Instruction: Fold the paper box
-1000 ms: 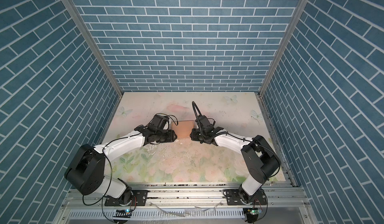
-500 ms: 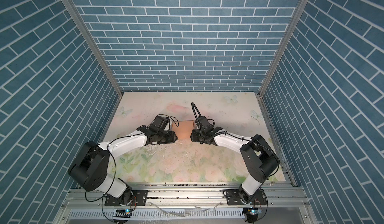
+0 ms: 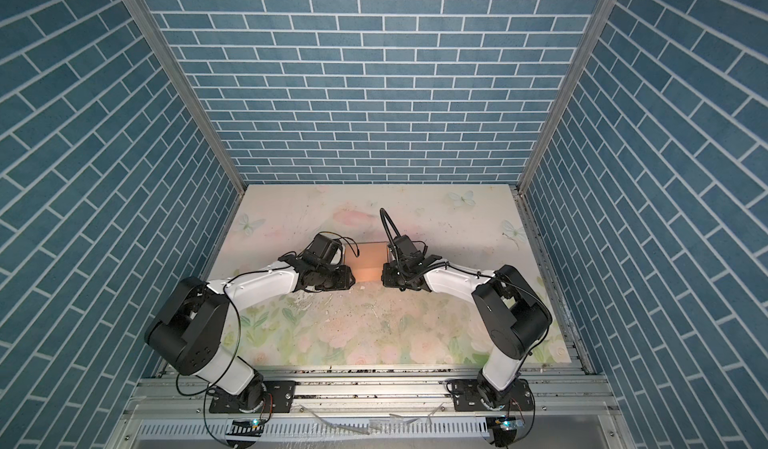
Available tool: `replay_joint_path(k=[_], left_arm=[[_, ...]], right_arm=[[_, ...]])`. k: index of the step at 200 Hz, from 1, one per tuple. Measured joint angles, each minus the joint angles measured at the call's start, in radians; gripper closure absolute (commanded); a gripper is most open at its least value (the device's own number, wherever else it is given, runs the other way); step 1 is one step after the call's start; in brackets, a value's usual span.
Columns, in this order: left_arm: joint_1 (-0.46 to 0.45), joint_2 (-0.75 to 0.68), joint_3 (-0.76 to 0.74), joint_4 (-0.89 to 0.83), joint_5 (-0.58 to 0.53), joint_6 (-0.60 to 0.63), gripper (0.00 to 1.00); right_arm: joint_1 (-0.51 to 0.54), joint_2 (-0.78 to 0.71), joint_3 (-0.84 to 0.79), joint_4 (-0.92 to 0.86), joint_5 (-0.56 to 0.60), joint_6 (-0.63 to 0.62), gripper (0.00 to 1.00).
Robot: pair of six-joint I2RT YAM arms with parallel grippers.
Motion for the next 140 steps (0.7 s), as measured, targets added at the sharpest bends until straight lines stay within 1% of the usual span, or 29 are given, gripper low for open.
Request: replay_joint_path(k=[88,140], left_arm=[[0.0,0.039,0.001,-0.002,-0.002,0.018,0.52],[0.002,0.052,0.003,-0.003,-0.002,0.025,0.52]], right_arm=[[-0.011,0.038,0.001,0.014,0.014,-0.045,0.69],[-0.04,0.045,0.001,0.037,0.016,-0.053,0.68]])
